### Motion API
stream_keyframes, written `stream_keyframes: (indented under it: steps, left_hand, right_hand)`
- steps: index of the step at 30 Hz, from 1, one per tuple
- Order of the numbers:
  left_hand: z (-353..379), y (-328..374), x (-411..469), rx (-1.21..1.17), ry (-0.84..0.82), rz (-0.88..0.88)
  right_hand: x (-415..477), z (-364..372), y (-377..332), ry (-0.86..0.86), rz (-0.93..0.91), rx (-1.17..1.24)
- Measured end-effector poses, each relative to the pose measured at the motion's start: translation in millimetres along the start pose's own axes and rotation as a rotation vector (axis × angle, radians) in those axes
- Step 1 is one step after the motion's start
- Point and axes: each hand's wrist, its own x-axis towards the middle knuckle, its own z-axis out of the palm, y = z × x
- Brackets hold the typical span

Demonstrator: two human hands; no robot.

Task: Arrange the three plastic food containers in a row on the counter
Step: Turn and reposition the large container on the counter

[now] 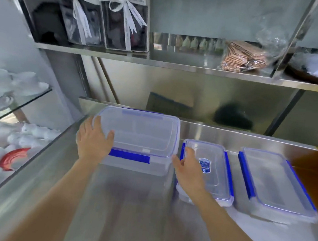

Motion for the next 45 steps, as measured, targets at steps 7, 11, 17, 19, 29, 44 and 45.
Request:
stream_keyframes:
  steps: [7,11,17,19,29,44,45]
  left_hand:
    - [2,-61,18,-0.001,-0.352,-0.097]
    - [-1,-60,9,-0.060,-0.323,-0.020]
    - [-22,-54,-26,0.015,-0.261,0.013]
    - [-31,-45,-47,0.054,-0.246,0.057]
    - [-61,6,-105,0.310,-0.522,0.232]
    - [-37,78,-159,0.108,-0.627,0.415]
    - [-36,79,-159,0.107,-0.616,0.418]
  right_hand:
    - [11,37,-9,-0.027,0.121,0.055]
    - [16,42,-4,-0.027,0.175,0.045]
    - [30,42,-5,0.090,0.361,0.432]
    - [33,45,-7,0.106,0.413,0.543]
    - [19,69,-18,-0.083,0.282,0.456]
    - [21,43,-13,-0.129,0.152,0.298]
    - [21,43,-12,-0.135,0.149,0.287]
